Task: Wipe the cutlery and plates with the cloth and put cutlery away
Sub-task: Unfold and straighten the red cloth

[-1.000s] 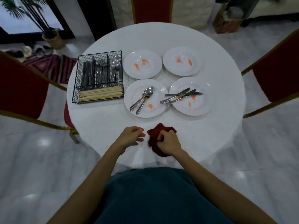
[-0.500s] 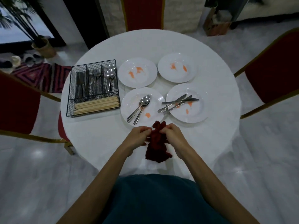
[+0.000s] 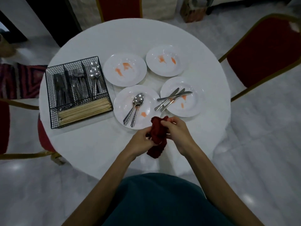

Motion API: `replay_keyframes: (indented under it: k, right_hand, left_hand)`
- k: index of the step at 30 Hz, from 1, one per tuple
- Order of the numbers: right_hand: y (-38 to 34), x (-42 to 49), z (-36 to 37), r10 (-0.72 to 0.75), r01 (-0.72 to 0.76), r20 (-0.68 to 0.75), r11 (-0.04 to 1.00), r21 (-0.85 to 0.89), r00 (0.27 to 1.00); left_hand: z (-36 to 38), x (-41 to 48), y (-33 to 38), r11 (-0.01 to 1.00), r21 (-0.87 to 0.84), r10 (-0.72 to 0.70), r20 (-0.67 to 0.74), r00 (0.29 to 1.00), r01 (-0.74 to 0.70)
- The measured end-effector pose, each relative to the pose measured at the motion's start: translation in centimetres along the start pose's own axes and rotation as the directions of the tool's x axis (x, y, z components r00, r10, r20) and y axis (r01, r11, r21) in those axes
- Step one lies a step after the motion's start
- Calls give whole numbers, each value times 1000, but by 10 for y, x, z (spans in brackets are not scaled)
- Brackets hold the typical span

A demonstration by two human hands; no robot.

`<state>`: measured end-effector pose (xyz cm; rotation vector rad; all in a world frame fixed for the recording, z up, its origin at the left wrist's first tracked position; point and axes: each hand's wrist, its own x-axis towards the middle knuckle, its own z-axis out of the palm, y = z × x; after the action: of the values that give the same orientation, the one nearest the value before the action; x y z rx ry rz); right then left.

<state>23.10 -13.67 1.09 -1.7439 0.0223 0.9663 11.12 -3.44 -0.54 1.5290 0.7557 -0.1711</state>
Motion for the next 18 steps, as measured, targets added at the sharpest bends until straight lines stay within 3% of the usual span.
replay_keyframes:
  k: [7, 11, 15, 18]
  right_hand:
    - [5, -21, -13, -47, 57, -106, 994, 92, 993]
    - [21, -30, -14, 17, -10, -149, 999, 45, 989]
    - [22, -34, -16, 57, -58, 67, 998, 13, 996]
    - [16, -38, -21, 34, -42, 231, 999, 29, 972]
  left_hand:
    - [-7, 1, 3, 998, -28, 62, -60, 996, -63]
    - [-8, -1, 5, 981, -196, -14, -61, 998, 2]
    - [-11, 2, 19, 935, -351, -42, 24, 999, 48]
    - [-11, 2, 25, 934, -351, -40, 82, 996, 67]
